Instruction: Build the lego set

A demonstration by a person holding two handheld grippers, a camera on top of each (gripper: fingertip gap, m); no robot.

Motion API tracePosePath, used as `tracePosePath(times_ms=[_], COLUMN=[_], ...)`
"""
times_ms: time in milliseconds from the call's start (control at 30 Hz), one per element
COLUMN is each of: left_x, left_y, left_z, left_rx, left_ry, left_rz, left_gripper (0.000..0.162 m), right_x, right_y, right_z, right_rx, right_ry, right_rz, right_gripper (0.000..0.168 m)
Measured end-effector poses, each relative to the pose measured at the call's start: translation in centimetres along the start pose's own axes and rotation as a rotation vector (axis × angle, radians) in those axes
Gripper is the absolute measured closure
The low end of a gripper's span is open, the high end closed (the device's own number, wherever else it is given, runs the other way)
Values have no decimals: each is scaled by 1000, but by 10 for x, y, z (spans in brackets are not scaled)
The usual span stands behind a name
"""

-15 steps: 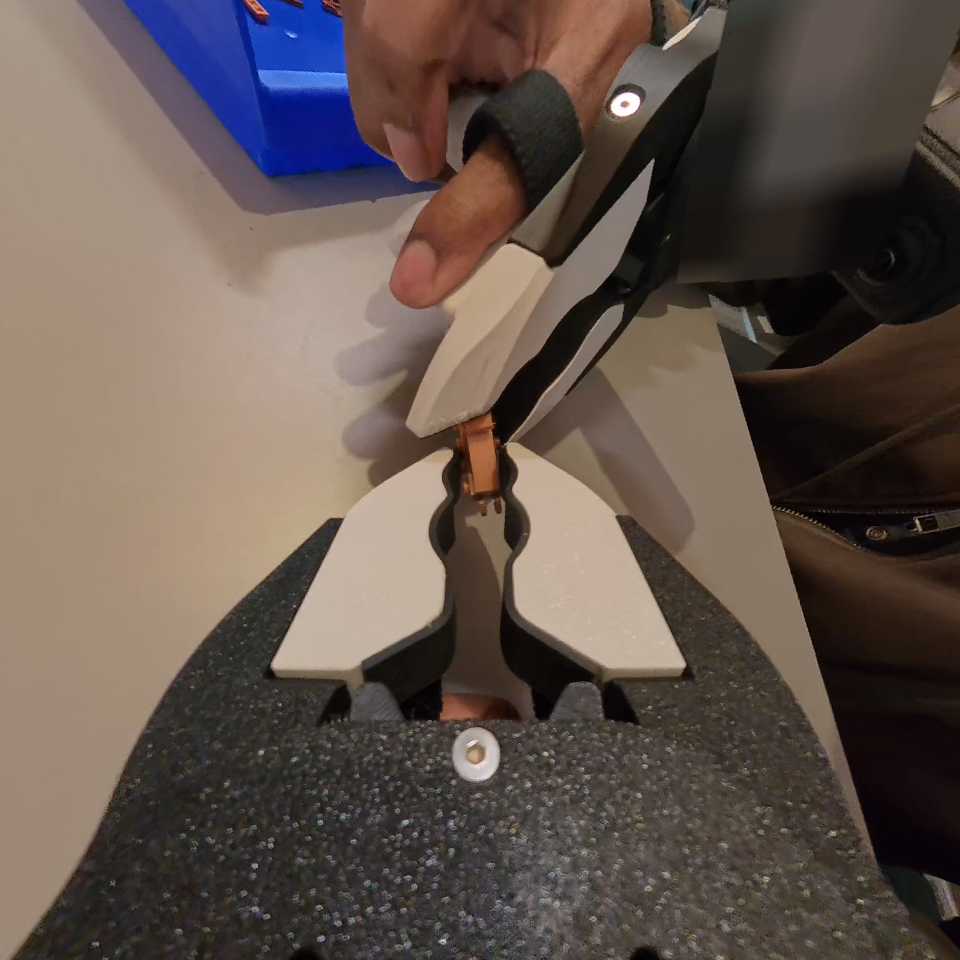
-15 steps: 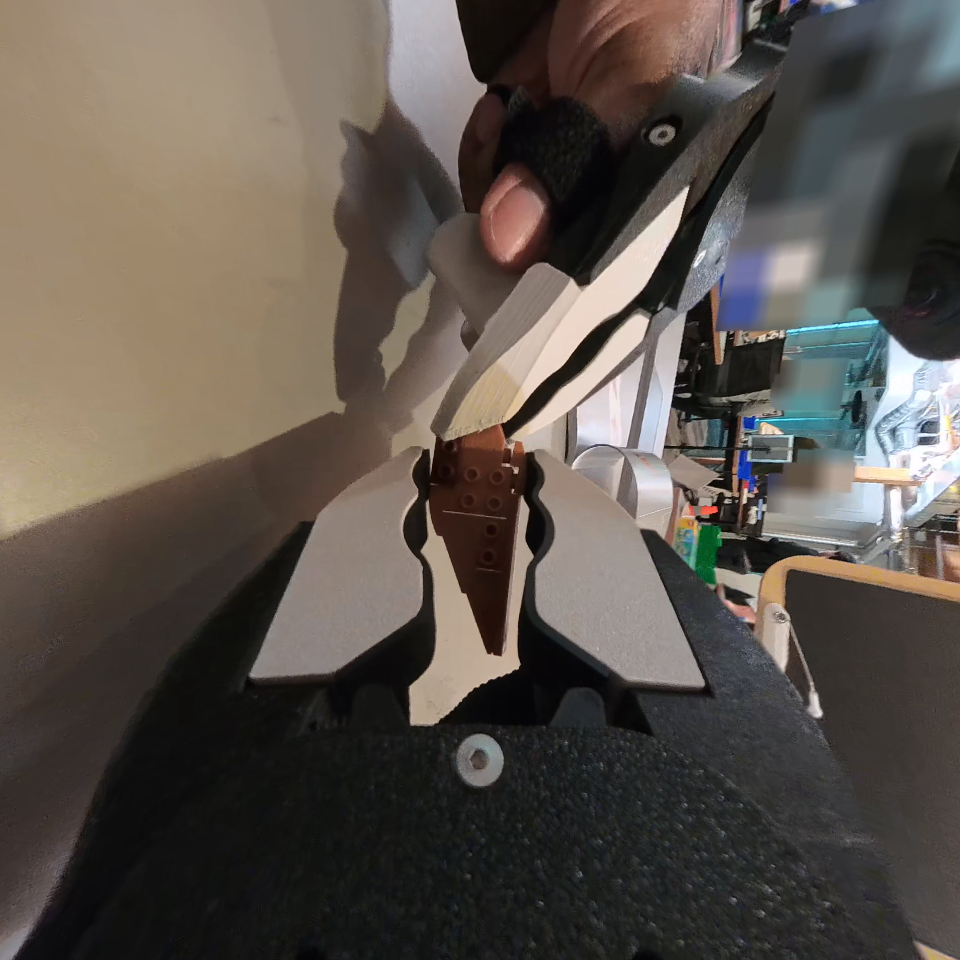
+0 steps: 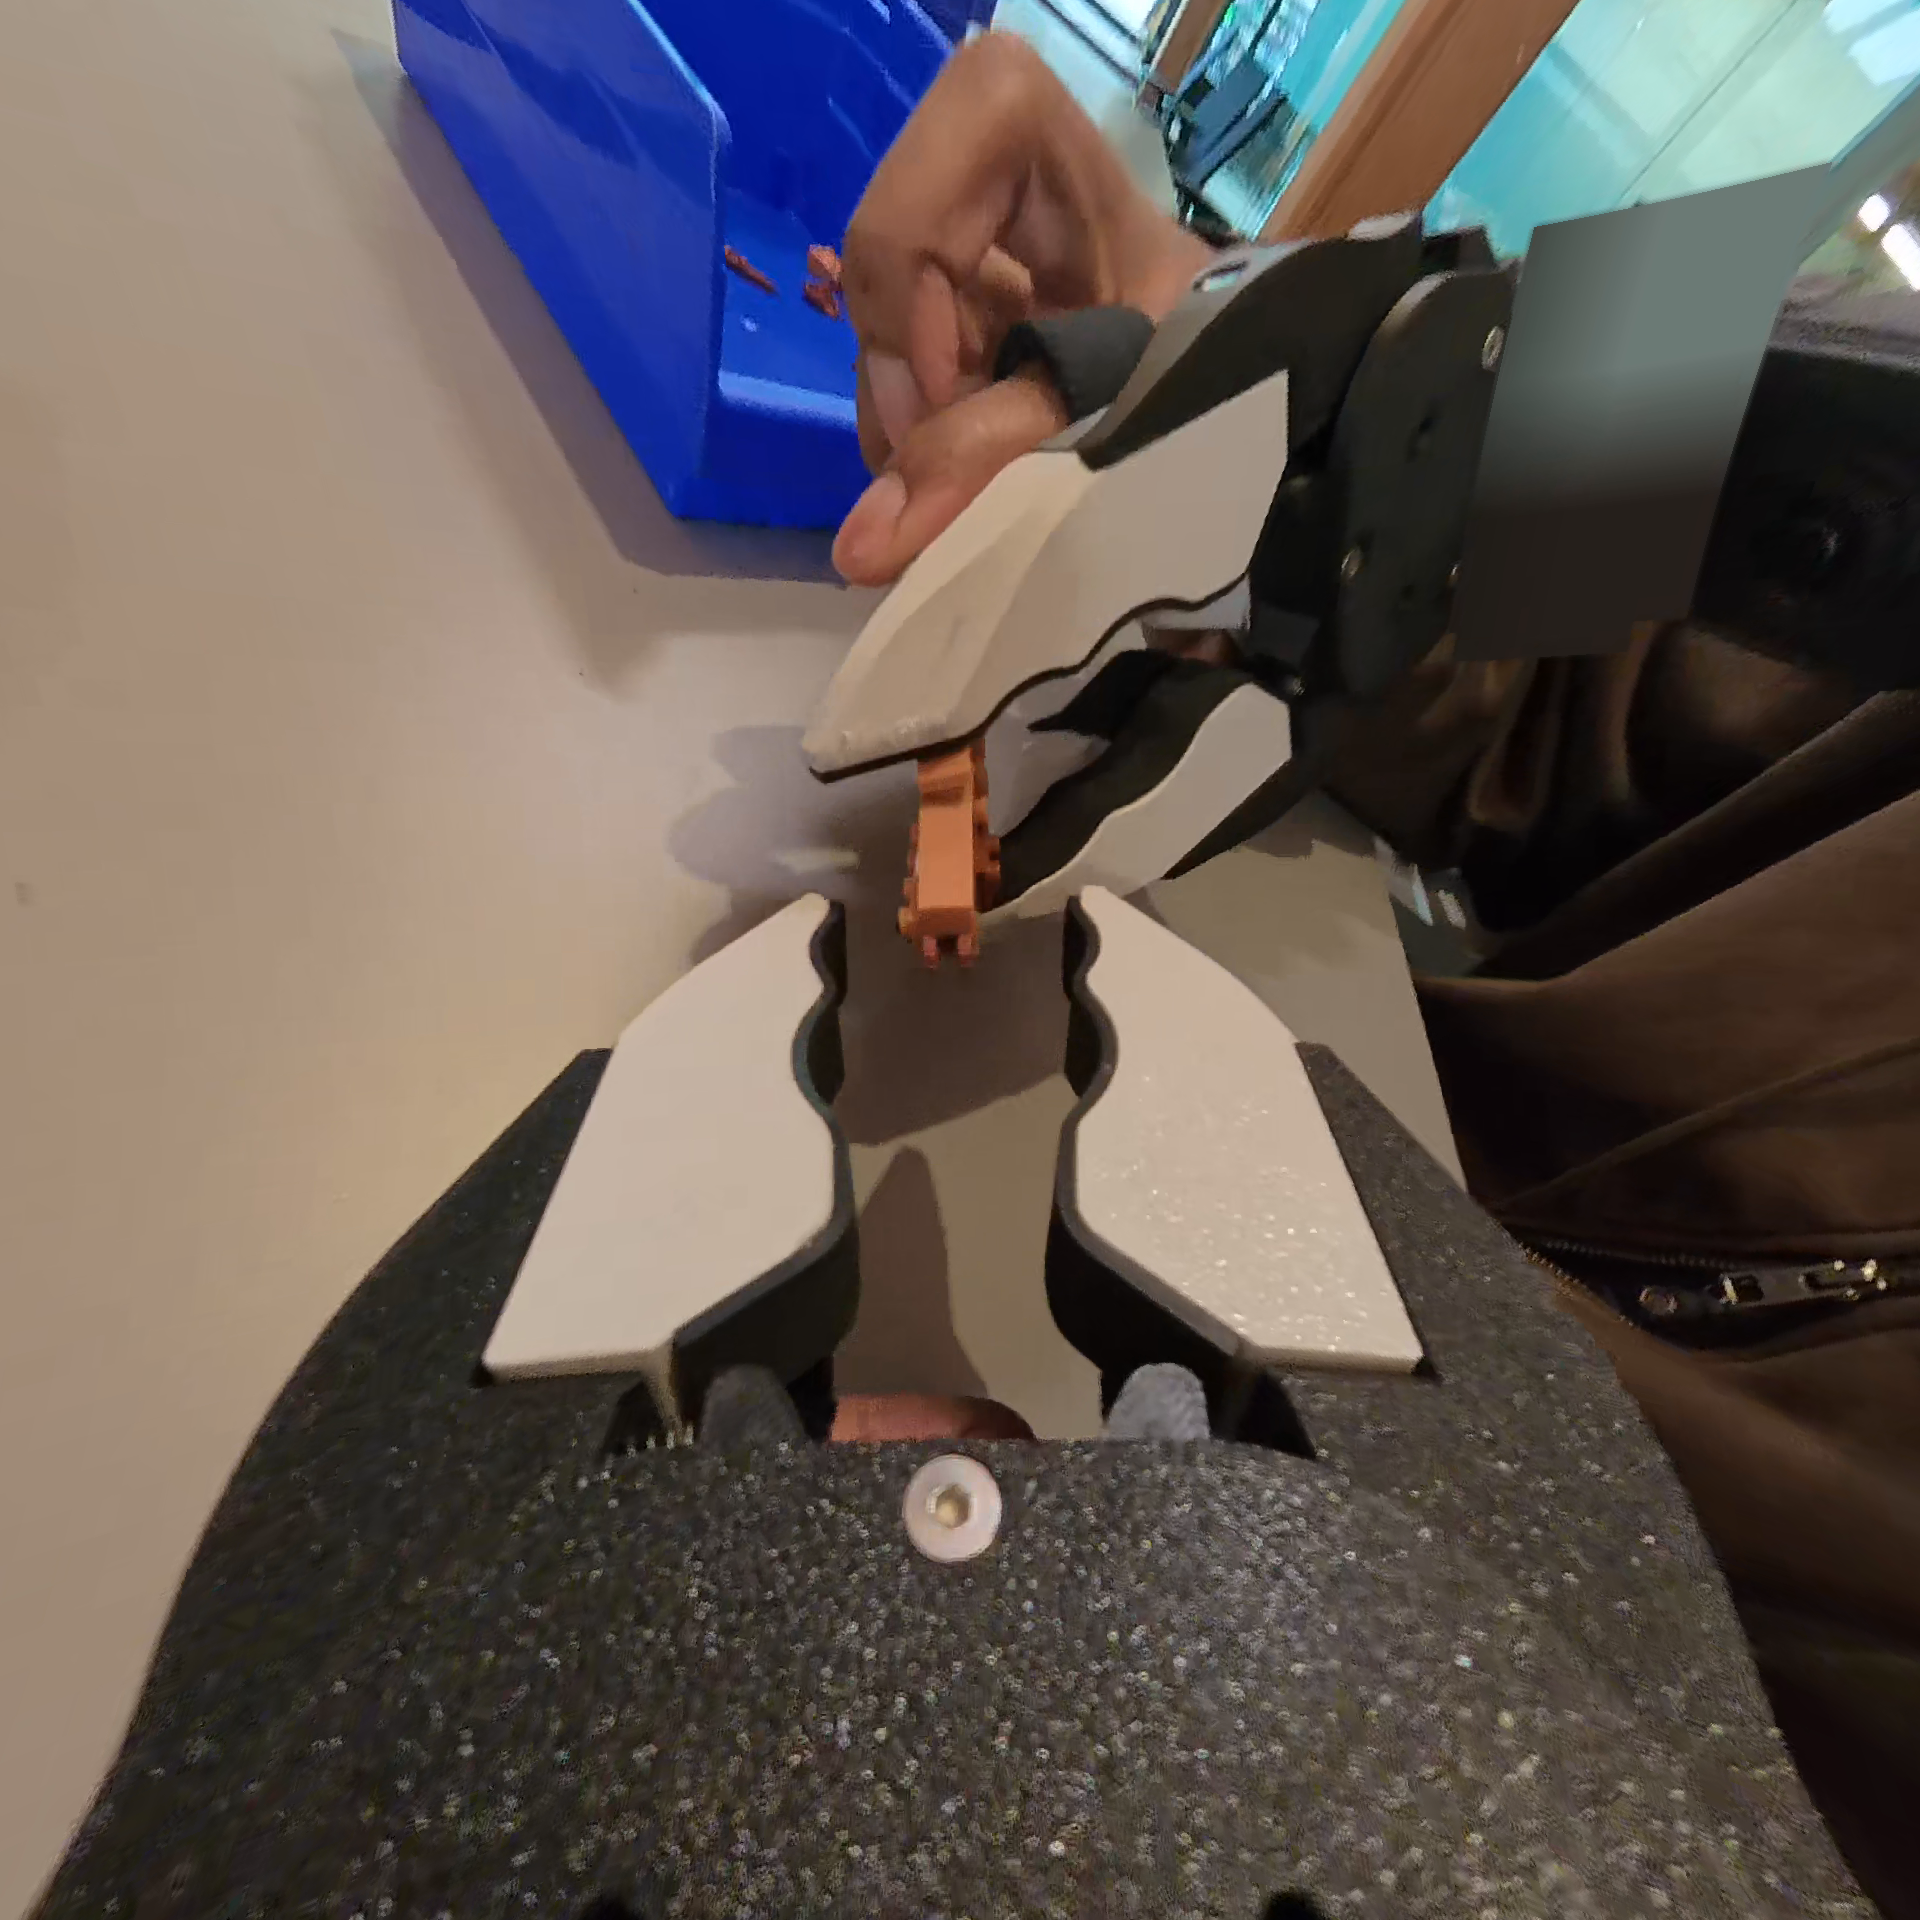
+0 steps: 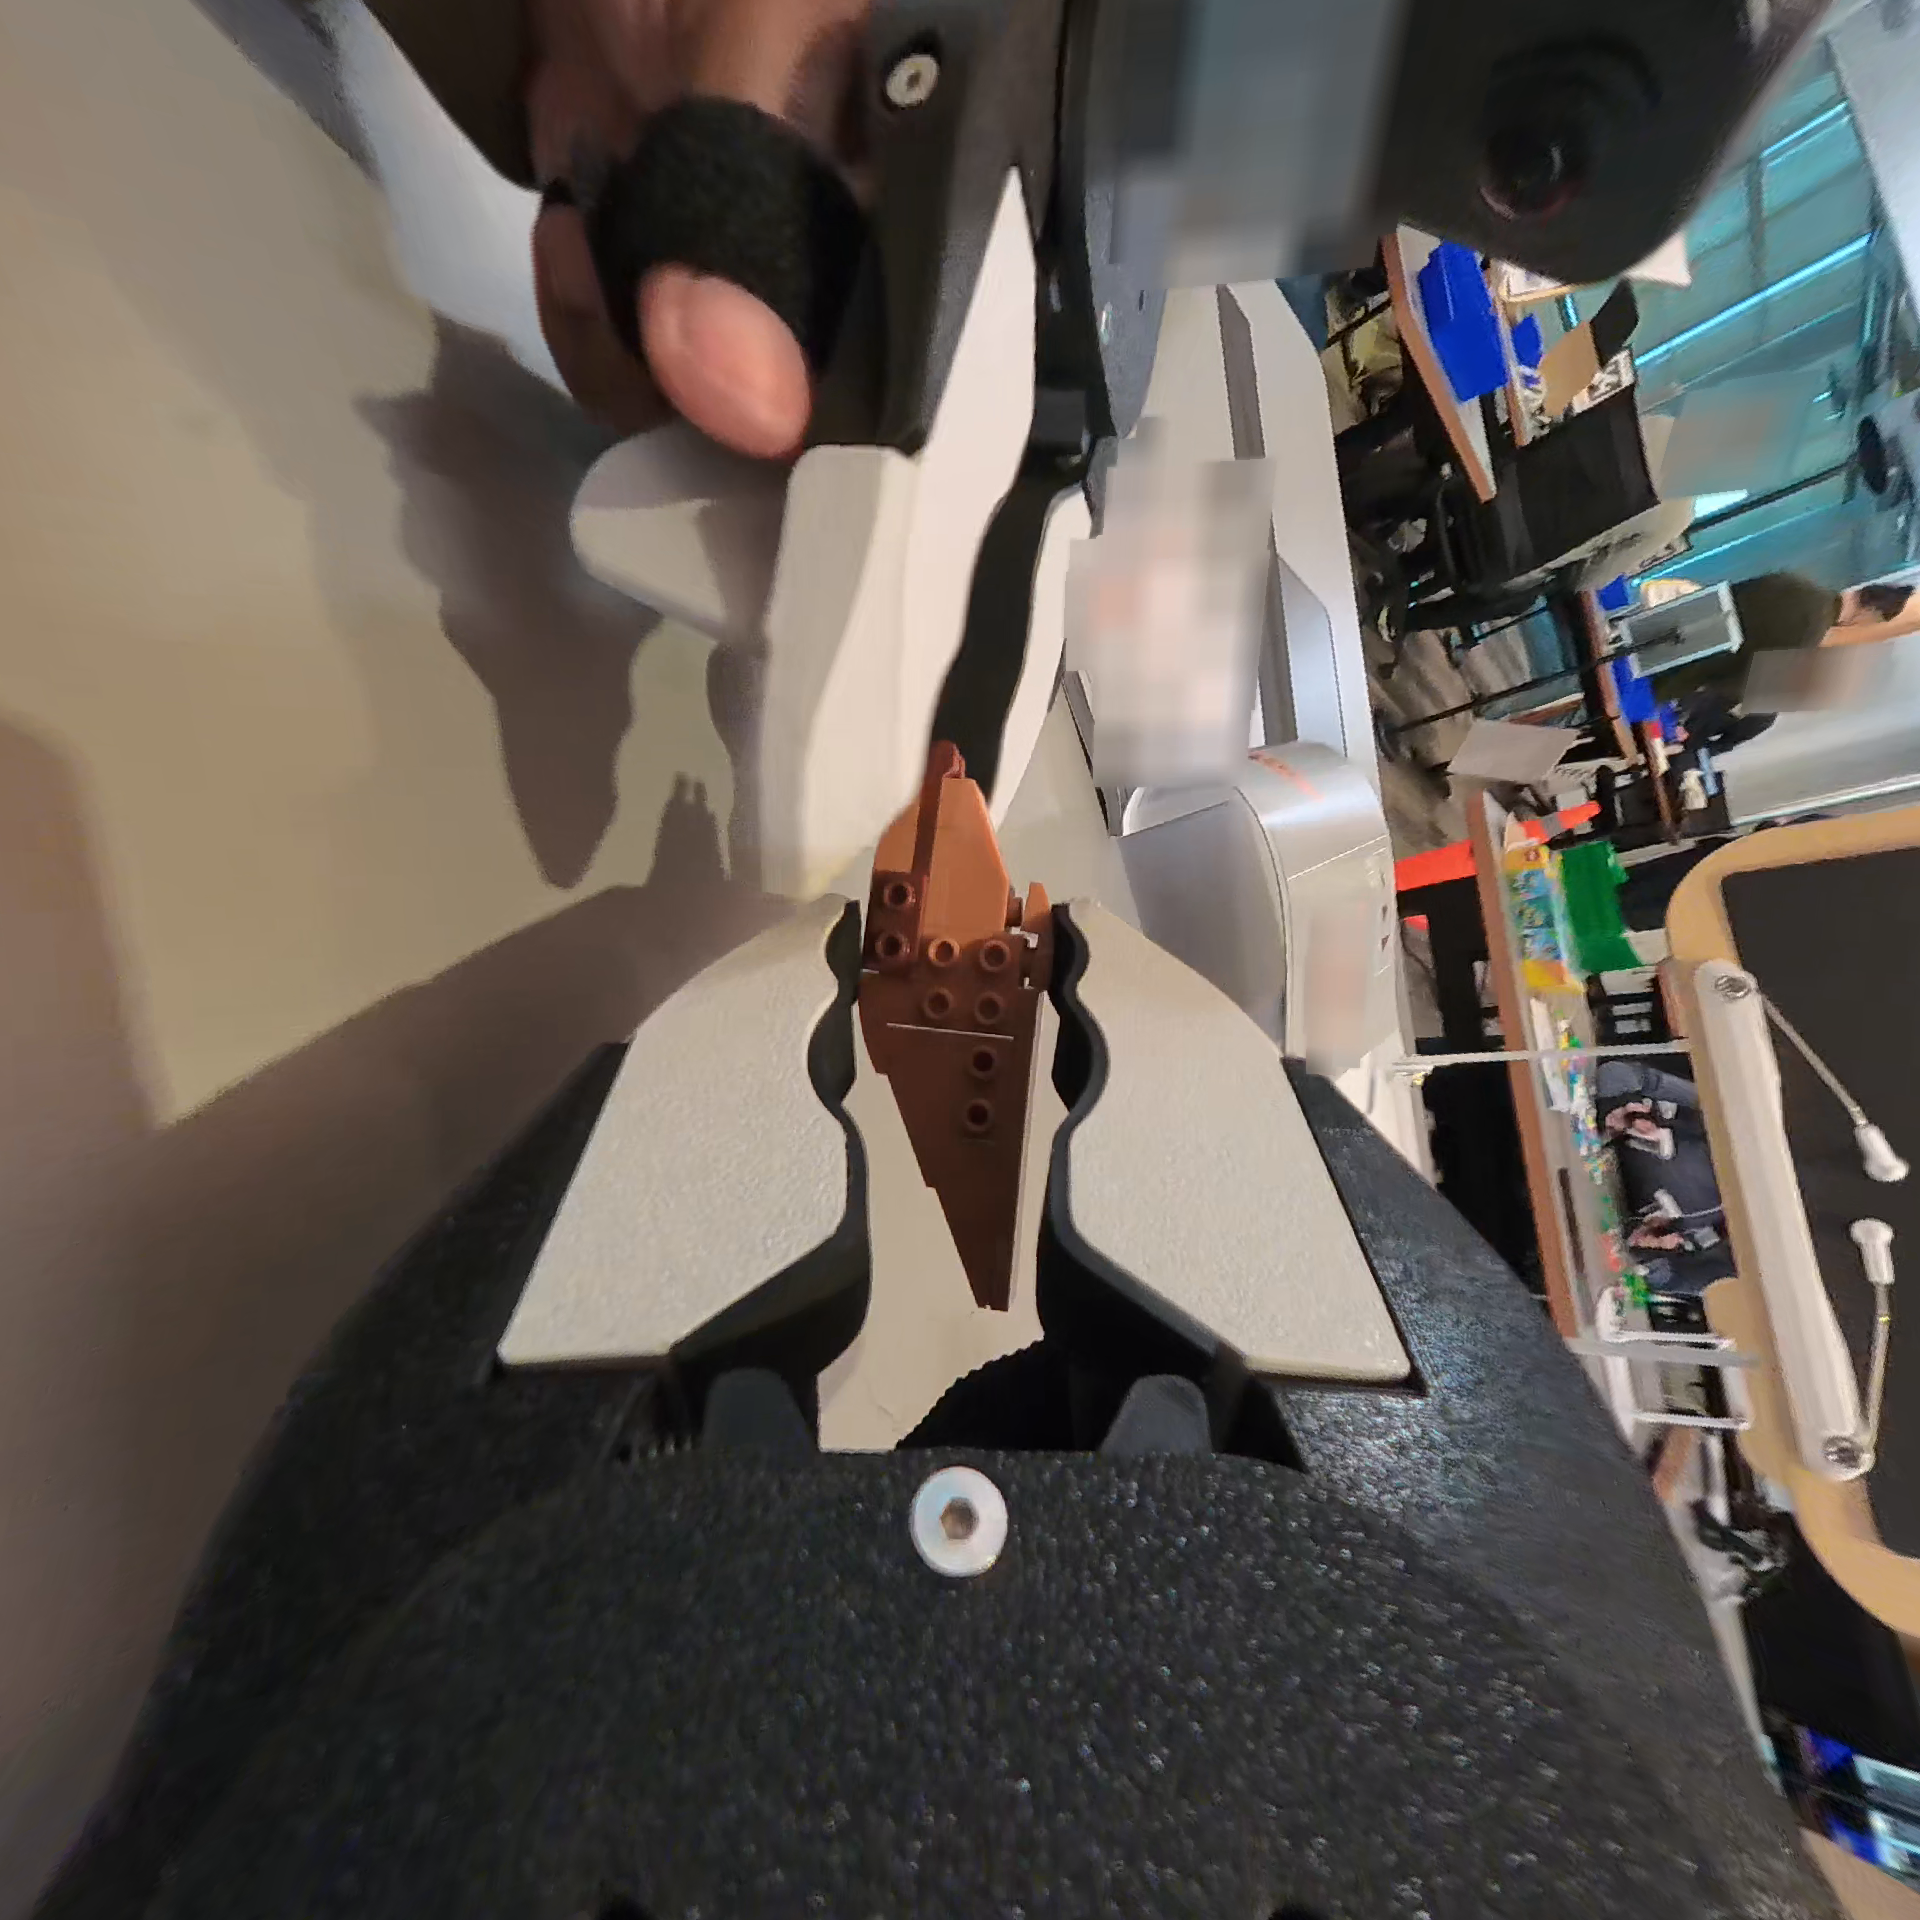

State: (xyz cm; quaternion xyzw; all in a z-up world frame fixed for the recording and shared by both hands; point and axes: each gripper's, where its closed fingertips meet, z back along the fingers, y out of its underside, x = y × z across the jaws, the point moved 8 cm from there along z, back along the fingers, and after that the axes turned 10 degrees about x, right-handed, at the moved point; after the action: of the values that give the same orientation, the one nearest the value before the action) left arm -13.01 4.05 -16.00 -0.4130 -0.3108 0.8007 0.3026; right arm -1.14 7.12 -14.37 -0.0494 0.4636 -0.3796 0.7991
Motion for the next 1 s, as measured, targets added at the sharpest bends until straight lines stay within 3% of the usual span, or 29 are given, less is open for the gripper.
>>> tracePosePath(times_ms=[200, 700, 1000], left_x=[3, 9, 7], left_y=[-4, 2, 2], left_z=[1, -6, -7], left_rx=[-108, -70, -57], left_ry=[47, 70, 37], left_rz=[59, 215, 211], left_gripper=[146, 148, 148], right_x=[-2, 7, 7], right_y=[0, -2, -2], right_z=[0, -2, -1], right_rx=[10, 114, 137], right_ry=[-18, 37, 47], right_rz=[-51, 128, 161], right_gripper=[134, 134, 134])
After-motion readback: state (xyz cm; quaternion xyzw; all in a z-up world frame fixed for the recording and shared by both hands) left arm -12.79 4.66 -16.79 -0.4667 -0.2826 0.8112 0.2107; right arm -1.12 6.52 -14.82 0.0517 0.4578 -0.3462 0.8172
